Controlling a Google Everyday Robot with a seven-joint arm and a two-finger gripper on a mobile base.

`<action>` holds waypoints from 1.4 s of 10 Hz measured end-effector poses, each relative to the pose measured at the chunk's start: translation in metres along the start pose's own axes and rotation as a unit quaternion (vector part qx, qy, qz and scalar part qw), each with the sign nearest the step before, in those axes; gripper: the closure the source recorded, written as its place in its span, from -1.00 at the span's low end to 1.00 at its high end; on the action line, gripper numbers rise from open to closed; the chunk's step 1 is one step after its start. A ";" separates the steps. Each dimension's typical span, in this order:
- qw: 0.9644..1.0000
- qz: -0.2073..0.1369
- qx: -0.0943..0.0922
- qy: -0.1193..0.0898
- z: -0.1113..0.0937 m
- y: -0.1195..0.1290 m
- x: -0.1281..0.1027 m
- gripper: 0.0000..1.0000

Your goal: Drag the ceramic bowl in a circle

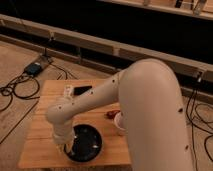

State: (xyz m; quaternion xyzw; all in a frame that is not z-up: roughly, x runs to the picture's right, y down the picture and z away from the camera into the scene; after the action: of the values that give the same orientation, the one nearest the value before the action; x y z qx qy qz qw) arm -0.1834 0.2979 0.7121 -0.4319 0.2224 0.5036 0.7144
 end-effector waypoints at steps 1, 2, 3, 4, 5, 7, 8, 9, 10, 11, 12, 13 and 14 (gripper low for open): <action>0.999 0.032 0.004 -0.008 0.000 -0.033 -0.015 1.00; 0.999 0.044 0.008 -0.012 0.001 -0.050 -0.028 1.00; 0.998 0.051 0.013 -0.017 0.001 -0.065 -0.044 1.00; 0.998 0.052 0.019 -0.024 0.000 -0.073 -0.063 1.00; 0.998 0.045 0.023 -0.030 -0.002 -0.070 -0.083 1.00; 0.999 0.018 0.029 -0.040 -0.008 -0.049 -0.114 1.00; 0.999 0.000 0.031 -0.044 -0.011 -0.033 -0.125 1.00; 0.998 -0.018 0.033 -0.048 -0.012 -0.019 -0.130 1.00; 0.997 -0.037 0.036 -0.050 -0.014 -0.003 -0.132 1.00; 0.997 -0.049 0.040 -0.051 -0.015 0.004 -0.131 0.94; 0.997 -0.049 0.044 -0.050 -0.014 0.002 -0.128 0.79; 0.997 -0.044 0.046 -0.048 -0.013 -0.004 -0.123 0.60; 0.997 -0.040 0.046 -0.047 -0.014 -0.009 -0.118 0.41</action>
State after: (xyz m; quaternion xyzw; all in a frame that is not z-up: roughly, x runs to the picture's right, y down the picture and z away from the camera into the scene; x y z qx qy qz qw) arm -0.2203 0.2229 0.7974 -0.3828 0.1941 0.4839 0.7626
